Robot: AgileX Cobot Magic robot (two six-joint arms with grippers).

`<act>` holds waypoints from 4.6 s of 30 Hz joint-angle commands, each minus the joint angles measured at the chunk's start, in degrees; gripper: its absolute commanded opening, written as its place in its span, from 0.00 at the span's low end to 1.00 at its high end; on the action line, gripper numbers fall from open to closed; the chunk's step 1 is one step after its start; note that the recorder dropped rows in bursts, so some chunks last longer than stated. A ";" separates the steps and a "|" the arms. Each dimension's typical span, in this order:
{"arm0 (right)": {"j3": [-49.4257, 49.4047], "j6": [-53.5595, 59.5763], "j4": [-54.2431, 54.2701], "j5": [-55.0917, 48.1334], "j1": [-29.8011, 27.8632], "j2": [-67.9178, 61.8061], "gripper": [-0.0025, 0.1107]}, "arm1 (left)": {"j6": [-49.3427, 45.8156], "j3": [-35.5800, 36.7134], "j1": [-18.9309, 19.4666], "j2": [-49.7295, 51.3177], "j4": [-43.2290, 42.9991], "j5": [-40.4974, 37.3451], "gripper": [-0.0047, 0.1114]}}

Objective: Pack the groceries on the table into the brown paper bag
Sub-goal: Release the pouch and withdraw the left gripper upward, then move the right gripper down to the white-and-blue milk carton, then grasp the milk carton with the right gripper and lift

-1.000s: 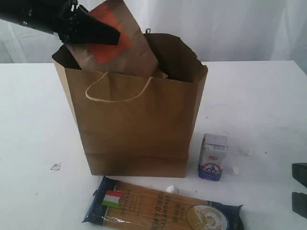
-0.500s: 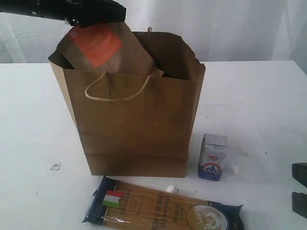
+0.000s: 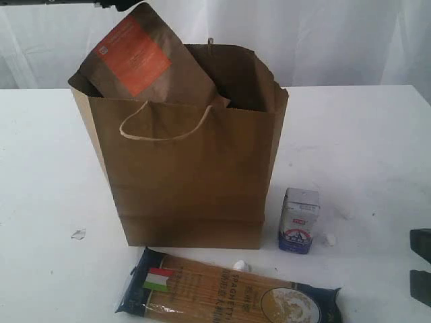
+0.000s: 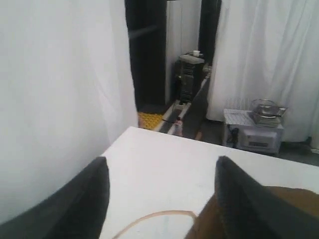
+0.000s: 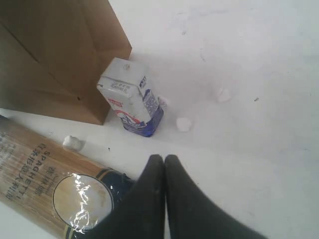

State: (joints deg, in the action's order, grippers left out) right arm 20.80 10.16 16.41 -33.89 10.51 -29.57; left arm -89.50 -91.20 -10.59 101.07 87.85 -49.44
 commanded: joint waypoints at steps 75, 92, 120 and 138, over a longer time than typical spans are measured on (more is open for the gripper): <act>37.04 55.60 4.74 -22.87 -0.25 -49.26 0.59 | 42.53 73.26 9.29 -94.41 -36.37 45.30 0.04; 37.04 69.12 11.70 -9.69 2.58 -59.39 0.67 | 43.95 91.20 9.29 -94.52 -35.89 53.22 0.04; 37.04 67.00 11.91 -19.01 2.58 -55.61 0.26 | 45.19 91.20 9.29 -94.52 -35.62 52.61 0.04; 42.64 30.68 21.79 -36.07 2.58 -25.30 0.21 | 45.19 91.20 9.29 -94.52 -35.72 52.72 0.04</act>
State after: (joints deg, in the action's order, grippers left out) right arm 61.68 41.61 31.45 -68.85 13.05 -56.69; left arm -44.58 -0.18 -1.31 6.91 51.11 3.45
